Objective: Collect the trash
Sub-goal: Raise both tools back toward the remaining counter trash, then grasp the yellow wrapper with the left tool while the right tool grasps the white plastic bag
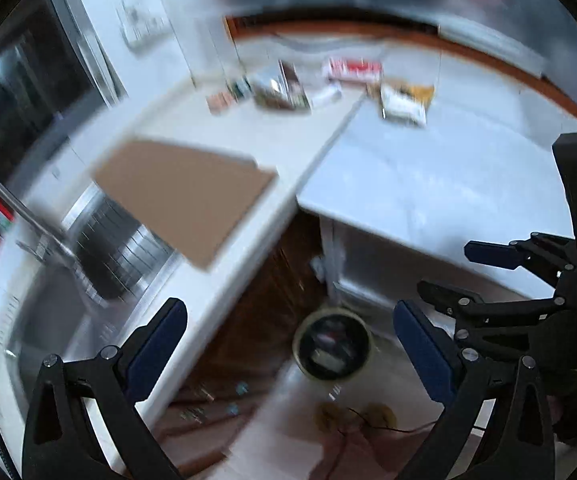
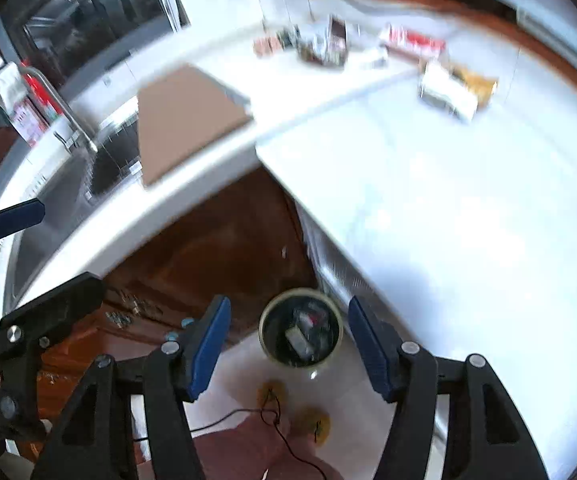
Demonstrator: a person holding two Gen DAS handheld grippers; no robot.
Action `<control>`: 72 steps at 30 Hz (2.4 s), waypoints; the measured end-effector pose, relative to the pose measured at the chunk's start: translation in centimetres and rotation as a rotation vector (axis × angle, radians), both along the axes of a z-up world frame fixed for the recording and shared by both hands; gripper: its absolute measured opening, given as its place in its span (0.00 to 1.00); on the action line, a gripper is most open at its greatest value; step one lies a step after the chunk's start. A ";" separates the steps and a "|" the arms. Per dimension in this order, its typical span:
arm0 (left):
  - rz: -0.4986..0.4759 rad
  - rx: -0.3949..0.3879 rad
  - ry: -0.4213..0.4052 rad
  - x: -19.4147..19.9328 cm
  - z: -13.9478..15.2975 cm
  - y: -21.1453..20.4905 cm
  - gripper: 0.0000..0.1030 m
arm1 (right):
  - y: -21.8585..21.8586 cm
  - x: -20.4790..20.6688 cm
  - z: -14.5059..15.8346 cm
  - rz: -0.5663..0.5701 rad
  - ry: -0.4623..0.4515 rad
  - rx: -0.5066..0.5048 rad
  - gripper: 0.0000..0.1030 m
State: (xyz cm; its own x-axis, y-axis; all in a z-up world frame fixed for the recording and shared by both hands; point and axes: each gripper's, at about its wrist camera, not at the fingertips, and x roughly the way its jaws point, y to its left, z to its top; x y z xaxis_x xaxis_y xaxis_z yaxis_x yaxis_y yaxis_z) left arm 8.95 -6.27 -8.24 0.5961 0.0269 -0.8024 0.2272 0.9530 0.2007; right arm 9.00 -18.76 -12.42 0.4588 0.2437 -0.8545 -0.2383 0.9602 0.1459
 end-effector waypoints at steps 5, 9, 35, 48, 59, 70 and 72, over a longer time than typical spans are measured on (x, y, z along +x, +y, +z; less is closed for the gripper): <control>-0.003 0.017 -0.118 -0.5 4.2 -1.0 0.99 | -0.8 0.5 4.1 0.000 -0.105 0.011 0.60; 0.002 0.020 -0.173 -0.2 6.3 -1.7 0.99 | -2.2 1.0 6.2 -0.007 -0.167 0.028 0.60; -0.219 0.008 -0.222 15.3 7.4 -2.9 0.99 | -6.2 12.4 8.4 -0.376 -0.160 0.026 0.60; -0.351 -0.087 -0.090 26.0 2.4 -7.7 0.99 | -9.4 18.3 5.3 -0.531 -0.113 -0.021 0.60; -0.376 -0.080 0.010 32.2 -3.5 -11.6 0.99 | -11.9 22.1 1.3 -0.587 -0.029 -0.005 0.60; -0.324 -0.160 0.154 37.2 -8.1 -11.4 0.99 | -14.3 26.9 -3.8 -0.617 0.074 0.071 0.60; -0.330 -0.169 0.157 37.5 -8.3 -11.6 0.99 | -14.5 27.6 -4.7 -0.615 0.100 0.100 0.60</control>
